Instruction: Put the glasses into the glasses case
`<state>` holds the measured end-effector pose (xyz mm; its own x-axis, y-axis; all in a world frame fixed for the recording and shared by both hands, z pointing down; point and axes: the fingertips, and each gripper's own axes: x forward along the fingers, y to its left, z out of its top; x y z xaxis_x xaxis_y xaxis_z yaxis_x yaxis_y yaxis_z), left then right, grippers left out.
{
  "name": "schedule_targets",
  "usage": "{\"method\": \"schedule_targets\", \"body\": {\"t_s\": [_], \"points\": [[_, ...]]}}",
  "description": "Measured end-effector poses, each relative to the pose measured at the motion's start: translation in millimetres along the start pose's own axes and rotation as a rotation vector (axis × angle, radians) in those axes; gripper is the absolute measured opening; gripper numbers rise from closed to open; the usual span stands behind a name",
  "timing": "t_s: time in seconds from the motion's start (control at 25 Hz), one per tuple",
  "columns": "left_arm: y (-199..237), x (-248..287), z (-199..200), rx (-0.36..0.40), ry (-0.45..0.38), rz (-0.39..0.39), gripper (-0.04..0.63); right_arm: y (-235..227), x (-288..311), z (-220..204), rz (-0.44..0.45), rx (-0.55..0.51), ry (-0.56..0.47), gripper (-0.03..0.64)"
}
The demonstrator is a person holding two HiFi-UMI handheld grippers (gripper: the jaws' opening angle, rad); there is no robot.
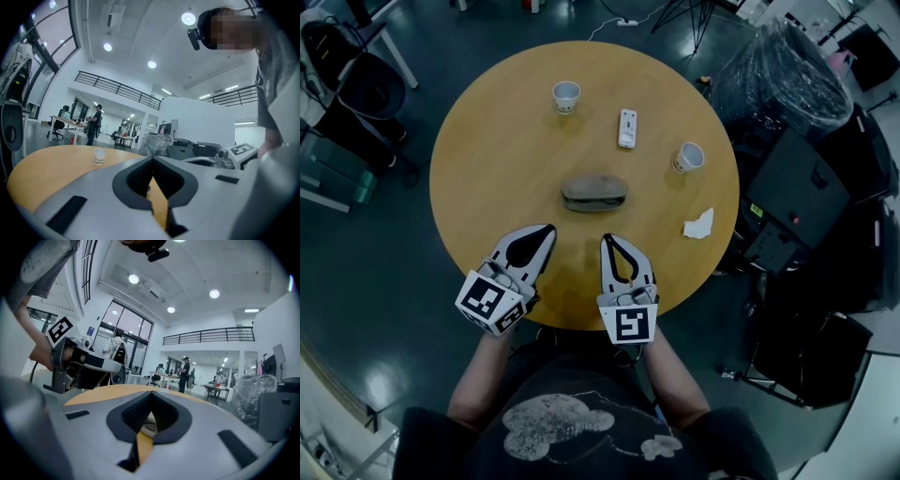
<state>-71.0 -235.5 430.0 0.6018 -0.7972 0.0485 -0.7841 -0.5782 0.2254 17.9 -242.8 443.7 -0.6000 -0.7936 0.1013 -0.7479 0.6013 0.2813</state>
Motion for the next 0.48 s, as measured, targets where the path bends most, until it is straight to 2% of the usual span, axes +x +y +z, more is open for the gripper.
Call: {"method": "schedule_targets", "body": {"t_s": [0.2, 0.48], "points": [[-4, -47, -5, -0.021, -0.005, 0.012, 0.006, 33, -26, 3, -0.038, 0.027, 0.024, -0.012], [-29, -106, -13, -0.016, -0.023, -0.013, 0.006, 71, -69, 10, -0.104, 0.057, 0.034, -0.012]]}}
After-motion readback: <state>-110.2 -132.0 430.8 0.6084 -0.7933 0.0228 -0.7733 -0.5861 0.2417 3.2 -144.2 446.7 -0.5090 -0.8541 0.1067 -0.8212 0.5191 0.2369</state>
